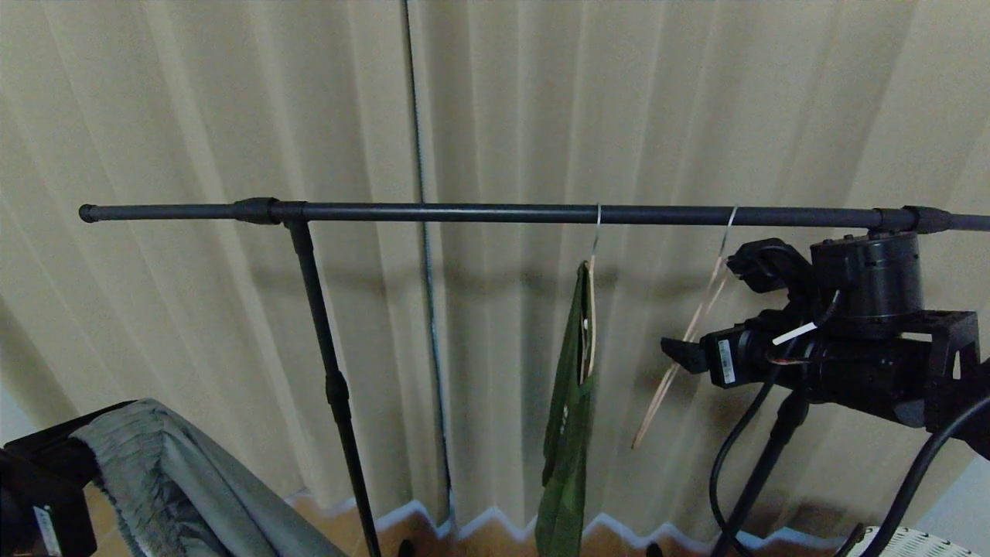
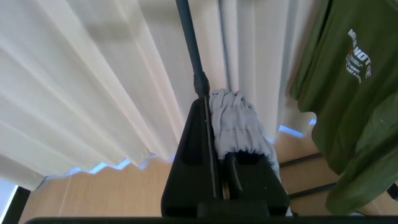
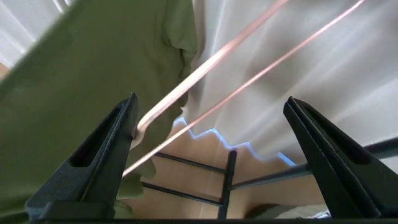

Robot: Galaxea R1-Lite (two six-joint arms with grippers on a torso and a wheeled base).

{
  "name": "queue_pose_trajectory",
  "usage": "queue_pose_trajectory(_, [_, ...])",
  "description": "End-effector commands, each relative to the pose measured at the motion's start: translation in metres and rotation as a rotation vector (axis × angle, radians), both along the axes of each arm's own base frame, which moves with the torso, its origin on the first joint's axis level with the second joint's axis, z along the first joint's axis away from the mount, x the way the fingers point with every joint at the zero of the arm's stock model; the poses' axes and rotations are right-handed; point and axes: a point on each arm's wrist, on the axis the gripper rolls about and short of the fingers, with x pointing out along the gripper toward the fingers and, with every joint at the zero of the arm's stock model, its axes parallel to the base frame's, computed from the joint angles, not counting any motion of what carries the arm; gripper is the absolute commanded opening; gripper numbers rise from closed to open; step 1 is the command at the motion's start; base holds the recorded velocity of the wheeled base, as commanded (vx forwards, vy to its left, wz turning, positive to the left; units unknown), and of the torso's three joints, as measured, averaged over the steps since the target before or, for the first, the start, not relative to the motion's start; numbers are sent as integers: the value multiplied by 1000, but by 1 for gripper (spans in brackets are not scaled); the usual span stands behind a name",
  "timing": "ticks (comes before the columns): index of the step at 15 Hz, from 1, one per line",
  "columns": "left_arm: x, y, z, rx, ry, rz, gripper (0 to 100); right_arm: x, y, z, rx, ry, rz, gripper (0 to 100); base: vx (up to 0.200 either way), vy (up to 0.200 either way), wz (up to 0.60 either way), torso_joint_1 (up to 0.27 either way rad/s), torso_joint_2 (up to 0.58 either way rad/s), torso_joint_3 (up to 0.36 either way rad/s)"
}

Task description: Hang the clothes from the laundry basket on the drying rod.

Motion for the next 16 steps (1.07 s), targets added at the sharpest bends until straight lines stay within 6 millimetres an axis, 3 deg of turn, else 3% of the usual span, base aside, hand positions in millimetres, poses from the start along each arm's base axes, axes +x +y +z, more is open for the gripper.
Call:
queue_pose_trajectory(1, [0,0,0,0,0,0,0,0,-1,-1,-3,2,-5,100,0,0,0,0,0,0])
queue_pose_trajectory(7, [1,0,-1,3,4,-1,0,-5,-11,-3,-15,36,-69,100,0,0,0,0,0,0])
queue_pose_trajectory(16, [0,0,-1,1,3,0,0,-1,-10,-6,-27,44,-81,100,0,0,0,0,0,0])
